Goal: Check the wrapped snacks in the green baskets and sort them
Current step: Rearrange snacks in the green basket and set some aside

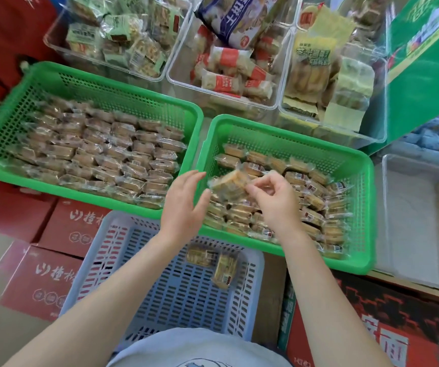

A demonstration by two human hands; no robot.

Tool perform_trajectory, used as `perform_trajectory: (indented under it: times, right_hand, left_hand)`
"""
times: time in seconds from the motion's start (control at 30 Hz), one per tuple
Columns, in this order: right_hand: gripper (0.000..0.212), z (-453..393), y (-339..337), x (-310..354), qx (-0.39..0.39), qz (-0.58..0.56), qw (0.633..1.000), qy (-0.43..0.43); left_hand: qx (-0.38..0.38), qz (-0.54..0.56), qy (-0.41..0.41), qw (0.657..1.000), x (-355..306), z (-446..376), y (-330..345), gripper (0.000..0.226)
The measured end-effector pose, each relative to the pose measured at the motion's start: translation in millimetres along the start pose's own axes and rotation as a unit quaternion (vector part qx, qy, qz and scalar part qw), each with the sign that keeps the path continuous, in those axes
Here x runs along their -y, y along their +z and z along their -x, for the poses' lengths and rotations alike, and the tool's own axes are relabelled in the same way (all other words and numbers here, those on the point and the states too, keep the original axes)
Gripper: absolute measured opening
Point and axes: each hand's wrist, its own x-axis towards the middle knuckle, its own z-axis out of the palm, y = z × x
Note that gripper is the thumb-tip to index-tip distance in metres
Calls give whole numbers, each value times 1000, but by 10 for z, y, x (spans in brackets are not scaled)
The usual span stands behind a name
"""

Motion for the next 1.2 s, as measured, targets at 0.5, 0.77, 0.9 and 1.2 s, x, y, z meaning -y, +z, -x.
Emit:
perform_trajectory:
  times: [0.5, 0.77, 0.9, 1.2]
  right_hand:
    - [27, -847, 560, -314, 23, 304, 925, -228]
    - [23, -982, 620, -284, -10, 265, 948, -174]
    - [25, -1130, 598, -242, -25, 258, 966, -4]
    - [13, -1201, 571, -164, 50, 213, 973, 73]
  left_hand:
    - [71, -289, 103, 949, 235, -425, 448, 81]
    - [60, -335, 117, 933, 263, -493, 485, 71]
    - [58, -325, 111, 937, 264, -497, 483, 75]
    - [77, -321, 106, 938, 280, -493, 487, 82]
